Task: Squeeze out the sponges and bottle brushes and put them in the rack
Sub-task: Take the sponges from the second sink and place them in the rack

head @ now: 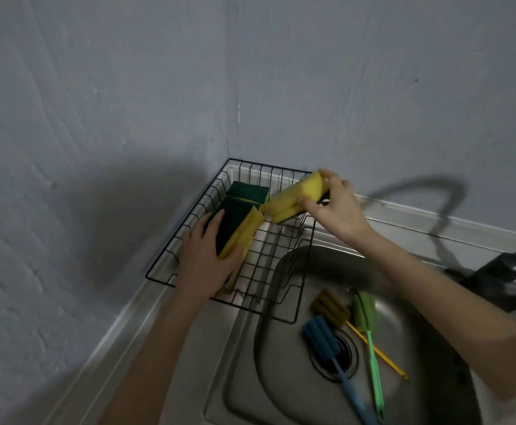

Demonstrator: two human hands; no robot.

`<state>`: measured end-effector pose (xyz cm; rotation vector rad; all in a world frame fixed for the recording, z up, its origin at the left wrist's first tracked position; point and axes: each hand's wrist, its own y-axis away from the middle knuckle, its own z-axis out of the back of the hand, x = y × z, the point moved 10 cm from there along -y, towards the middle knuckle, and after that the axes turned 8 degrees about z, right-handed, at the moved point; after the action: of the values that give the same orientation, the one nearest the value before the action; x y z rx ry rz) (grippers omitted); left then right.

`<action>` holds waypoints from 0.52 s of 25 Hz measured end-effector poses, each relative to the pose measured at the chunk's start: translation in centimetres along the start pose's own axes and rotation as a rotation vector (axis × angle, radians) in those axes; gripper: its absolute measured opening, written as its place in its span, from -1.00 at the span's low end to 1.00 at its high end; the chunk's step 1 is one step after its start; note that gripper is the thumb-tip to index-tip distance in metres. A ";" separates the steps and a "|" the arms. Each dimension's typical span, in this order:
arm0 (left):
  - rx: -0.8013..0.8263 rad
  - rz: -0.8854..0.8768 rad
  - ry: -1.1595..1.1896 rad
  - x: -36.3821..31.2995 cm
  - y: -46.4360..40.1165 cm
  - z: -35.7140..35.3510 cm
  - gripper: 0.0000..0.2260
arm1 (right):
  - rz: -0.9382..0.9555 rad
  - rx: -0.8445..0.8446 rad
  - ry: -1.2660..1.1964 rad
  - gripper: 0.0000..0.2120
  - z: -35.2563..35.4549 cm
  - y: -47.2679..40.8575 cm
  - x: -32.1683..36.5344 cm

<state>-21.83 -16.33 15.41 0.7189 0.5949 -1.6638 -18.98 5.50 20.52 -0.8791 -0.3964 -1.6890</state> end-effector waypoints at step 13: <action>0.030 0.042 -0.004 2.7 -9.4 -2.0 -0.34 | 0.197 0.277 0.336 -0.06 -9.5 -14.5 1.2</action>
<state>-31.14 -14.82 12.15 0.7449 0.5497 -1.6382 -35.95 2.90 17.64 -0.4072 -0.2935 -1.5195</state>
